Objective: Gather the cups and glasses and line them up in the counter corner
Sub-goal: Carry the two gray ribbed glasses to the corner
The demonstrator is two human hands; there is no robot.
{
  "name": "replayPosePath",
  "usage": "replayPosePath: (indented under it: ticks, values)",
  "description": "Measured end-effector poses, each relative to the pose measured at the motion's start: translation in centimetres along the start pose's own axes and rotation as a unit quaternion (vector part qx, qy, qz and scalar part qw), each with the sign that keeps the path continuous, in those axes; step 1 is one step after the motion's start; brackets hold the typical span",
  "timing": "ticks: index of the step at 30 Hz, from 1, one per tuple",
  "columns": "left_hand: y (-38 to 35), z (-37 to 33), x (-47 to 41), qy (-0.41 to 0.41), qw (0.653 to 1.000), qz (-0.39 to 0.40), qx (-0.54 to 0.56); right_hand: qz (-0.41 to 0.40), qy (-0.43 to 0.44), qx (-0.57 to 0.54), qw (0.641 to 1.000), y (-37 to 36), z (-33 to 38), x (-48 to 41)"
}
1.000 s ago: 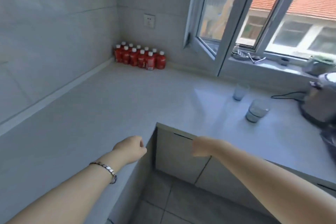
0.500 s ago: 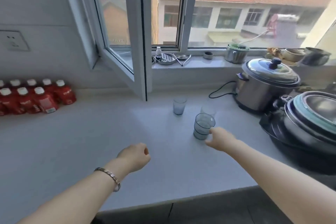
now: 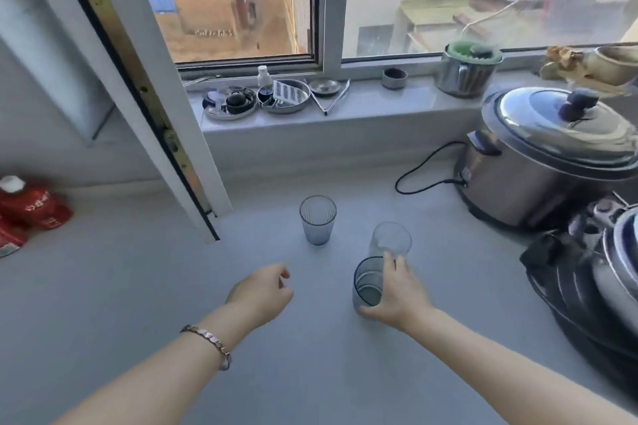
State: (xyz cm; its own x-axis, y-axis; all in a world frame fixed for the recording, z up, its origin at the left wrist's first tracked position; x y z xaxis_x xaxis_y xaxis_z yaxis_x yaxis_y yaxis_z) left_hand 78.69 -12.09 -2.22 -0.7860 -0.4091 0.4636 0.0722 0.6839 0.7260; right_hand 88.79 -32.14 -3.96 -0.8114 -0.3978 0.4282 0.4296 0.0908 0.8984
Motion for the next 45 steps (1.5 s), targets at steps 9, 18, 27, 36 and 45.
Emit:
replayPosePath:
  ticks: [9, 18, 27, 36, 45]
  values:
    - [-0.9, -7.4, -9.1, 0.048, 0.986, -0.111, 0.114, 0.017, 0.166, -0.07, 0.983, 5.8, -3.3, -1.6]
    - [-2.2, -6.8, -9.7, 0.107, 0.966, -0.184, 0.149, 0.029, 0.264, -0.016, 0.964, 7.0, -3.0, -4.0]
    - [-4.0, 0.6, 5.5, 0.17, 0.886, -0.295, 0.314, 0.059, 0.37, 0.04, 0.926, 5.2, 2.6, -1.0]
    - [-7.4, 11.9, 29.5, 0.284, 0.789, -0.437, 0.325, 0.079, 0.536, 0.142, 0.829, -1.0, 16.2, 13.6]
    - [-15.7, 19.8, 58.8, 0.377, 0.676, -0.551, 0.311, 0.09, 0.668, 0.199, 0.711, -12.5, 27.6, 39.8]
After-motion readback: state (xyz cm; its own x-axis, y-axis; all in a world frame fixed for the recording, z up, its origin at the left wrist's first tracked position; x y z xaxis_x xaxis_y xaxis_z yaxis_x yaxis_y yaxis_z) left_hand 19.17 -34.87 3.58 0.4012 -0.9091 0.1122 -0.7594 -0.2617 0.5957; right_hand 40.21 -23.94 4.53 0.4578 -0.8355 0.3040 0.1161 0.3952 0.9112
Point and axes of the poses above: each hand's wrist, its own x-axis away from the middle knuckle, its own y-axis out of the back of the hand, z = x × y, the point moved 3 cm from there along -x, towards the middle knuckle, and after that the axes turned 10 degrees about x, right-handed, at the moved point
